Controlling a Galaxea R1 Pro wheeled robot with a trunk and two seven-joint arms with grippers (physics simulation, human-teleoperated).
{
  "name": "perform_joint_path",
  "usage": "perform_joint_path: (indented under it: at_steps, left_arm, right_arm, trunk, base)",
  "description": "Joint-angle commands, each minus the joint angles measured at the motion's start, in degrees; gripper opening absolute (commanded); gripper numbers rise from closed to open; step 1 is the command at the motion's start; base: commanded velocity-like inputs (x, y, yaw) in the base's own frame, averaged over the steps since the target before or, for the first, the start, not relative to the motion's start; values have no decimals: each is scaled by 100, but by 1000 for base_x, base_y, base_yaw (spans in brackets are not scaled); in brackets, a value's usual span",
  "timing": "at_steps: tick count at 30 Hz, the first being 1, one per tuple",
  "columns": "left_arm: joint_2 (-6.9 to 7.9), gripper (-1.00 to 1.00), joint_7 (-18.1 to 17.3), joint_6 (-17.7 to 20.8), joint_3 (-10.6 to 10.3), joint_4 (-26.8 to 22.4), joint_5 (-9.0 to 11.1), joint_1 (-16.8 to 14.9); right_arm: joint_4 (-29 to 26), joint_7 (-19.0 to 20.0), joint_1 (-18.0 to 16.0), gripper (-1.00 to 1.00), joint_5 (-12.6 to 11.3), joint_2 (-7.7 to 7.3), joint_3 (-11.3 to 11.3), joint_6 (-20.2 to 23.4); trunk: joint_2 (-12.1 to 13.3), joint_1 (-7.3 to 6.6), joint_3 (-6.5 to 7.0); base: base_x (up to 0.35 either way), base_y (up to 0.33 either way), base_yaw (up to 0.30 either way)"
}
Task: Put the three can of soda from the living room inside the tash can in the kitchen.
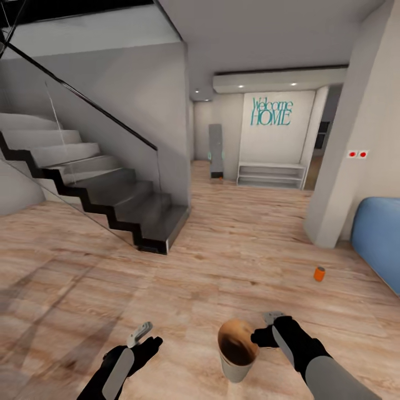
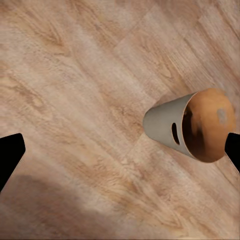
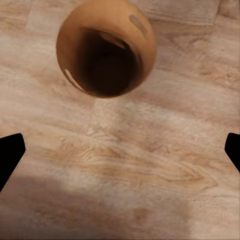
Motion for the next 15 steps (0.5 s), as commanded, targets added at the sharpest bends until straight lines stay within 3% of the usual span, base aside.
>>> perform_joint_path:
  at_steps: [1, 3, 5, 9, 15]
  left_arm:
    - [-3, 100, 0, 0, -15, 1, 0, 3]
    - [-5, 100, 4, 0, -70, 2, 0, 3]
    - [-5, 100, 4, -5, -315, 9, 0, 0]
    - [-8, 100, 2, -8, -407, 11, 0, 0]
    - [-17, 100, 3, -9, -437, 12, 0, 0]
  right_arm:
    - [57, 1, -15, 100, -4, -1, -34, -8]
    - [93, 3, -23, 100, -6, -2, -79, -21]
    - [140, 3, -32, 100, -8, -10, -247, -132]
    - [155, 2, -30, 100, -3, -27, -405, -168]
    - [161, 10, -29, 100, -1, -43, -450, -144]
  trunk:
    - [0, 0, 0]
    - [0, 0, 0]
    - [0, 0, 0]
    - [0, 0, 0]
    - [0, 0, 0]
  base:
    - [346, 0, 155]
    - [346, 0, 111]
    - [346, 0, 33]
    - [346, 0, 13]
    - [346, 0, 2]
